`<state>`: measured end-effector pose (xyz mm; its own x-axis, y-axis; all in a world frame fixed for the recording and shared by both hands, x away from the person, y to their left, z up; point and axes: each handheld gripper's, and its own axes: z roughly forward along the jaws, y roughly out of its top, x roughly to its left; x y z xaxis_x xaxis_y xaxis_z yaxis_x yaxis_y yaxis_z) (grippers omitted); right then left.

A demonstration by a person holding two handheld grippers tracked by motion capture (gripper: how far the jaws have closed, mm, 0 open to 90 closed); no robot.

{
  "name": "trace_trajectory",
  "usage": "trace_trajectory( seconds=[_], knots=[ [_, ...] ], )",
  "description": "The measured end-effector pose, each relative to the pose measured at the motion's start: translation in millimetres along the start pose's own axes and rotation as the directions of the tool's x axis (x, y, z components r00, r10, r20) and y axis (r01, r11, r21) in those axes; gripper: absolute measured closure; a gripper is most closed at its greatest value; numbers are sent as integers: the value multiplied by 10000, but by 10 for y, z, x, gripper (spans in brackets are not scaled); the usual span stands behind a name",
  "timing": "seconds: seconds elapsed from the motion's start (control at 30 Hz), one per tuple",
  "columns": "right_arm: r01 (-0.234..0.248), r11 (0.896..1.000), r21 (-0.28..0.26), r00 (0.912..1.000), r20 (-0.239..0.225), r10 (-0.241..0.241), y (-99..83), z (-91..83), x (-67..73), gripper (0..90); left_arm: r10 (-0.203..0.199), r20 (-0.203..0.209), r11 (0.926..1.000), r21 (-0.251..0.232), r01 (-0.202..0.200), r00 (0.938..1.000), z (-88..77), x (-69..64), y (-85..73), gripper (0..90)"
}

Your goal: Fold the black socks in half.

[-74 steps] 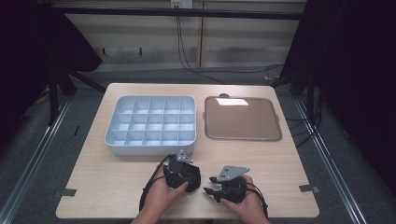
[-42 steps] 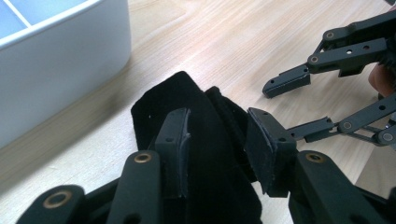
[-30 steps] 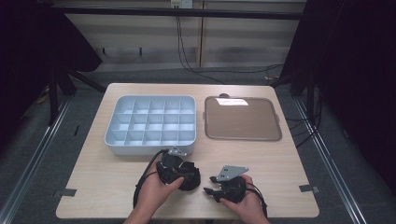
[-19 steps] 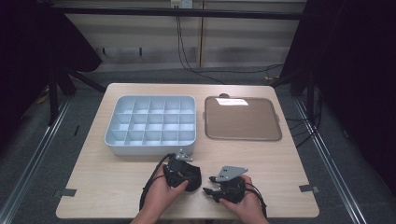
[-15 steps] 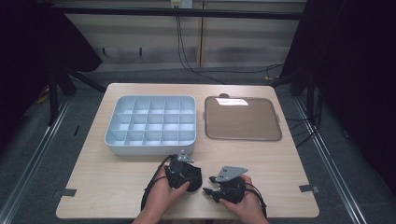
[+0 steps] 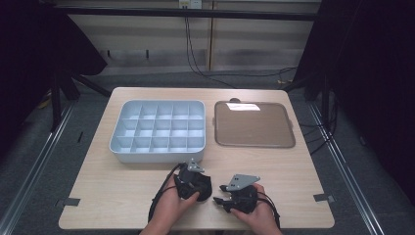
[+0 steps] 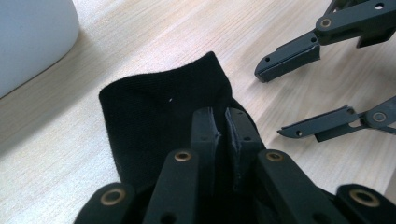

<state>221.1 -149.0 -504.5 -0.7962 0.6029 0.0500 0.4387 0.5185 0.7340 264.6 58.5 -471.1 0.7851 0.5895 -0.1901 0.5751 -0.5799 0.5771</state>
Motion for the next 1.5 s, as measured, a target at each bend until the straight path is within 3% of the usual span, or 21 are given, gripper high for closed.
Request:
trace_trajectory(
  seconds=[0.07,0.5,0.93,0.97,1.5],
  knots=[
    [5,10000,-10,10000,-8,-5,0,1,-2,531,-111,203,9999,45,110,9997,-15,14,7,801],
    [-5,10000,-35,10000,23,5,-1,2,-1,524,-292,138,9990,331,288,9995,-135,-7,84,679],
    [-29,10000,-9,10000,22,29,3,4,3,522,-448,266,9989,132,444,9986,-264,58,129,653],
    [-25,10000,-10,10000,23,25,3,5,3,522,-616,224,9981,32,615,9978,-265,55,129,651],
    [-24,10000,-22,10000,38,24,6,10,4,520,-923,278,9950,-364,933,9953,-369,123,138,620]
  ],
)
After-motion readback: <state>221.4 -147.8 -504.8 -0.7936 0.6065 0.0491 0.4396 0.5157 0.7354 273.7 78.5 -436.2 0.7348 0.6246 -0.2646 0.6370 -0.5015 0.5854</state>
